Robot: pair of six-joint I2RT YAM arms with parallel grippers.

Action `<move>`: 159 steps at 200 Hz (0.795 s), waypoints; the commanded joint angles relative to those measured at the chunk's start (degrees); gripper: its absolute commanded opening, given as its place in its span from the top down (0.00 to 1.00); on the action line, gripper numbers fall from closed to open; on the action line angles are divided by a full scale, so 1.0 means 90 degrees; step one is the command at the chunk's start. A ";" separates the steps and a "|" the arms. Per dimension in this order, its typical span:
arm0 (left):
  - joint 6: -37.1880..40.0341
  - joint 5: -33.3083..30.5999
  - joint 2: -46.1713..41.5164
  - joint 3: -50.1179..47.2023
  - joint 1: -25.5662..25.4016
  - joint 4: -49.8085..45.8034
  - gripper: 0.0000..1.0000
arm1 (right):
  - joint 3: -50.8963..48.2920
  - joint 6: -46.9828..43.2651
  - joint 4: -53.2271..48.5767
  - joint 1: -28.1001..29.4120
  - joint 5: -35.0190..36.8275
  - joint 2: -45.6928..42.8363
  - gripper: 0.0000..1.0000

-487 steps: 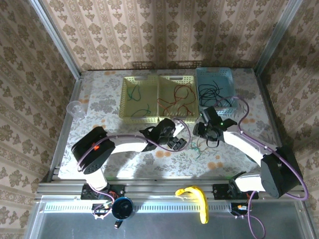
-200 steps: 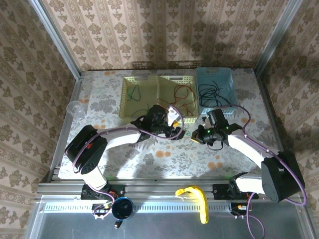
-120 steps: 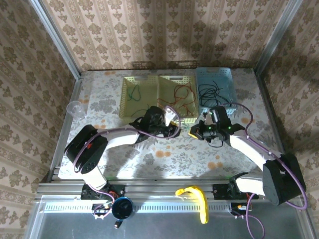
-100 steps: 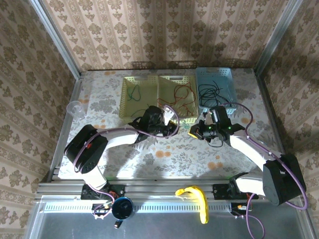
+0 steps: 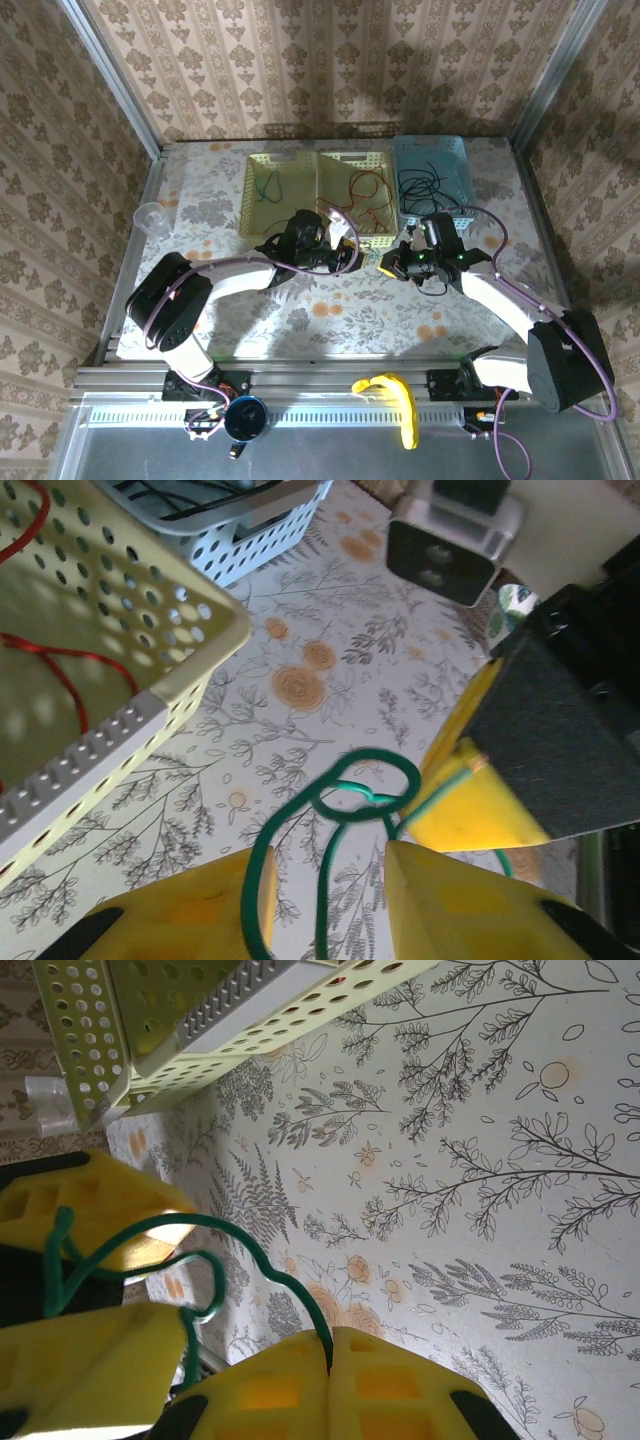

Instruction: Untangle the cables

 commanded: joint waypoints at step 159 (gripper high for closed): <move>0.0987 0.2045 -0.0561 0.0631 0.0245 -0.2548 1.00 | 0.0531 -0.0954 -0.1849 -0.0694 0.2515 -0.1219 1.00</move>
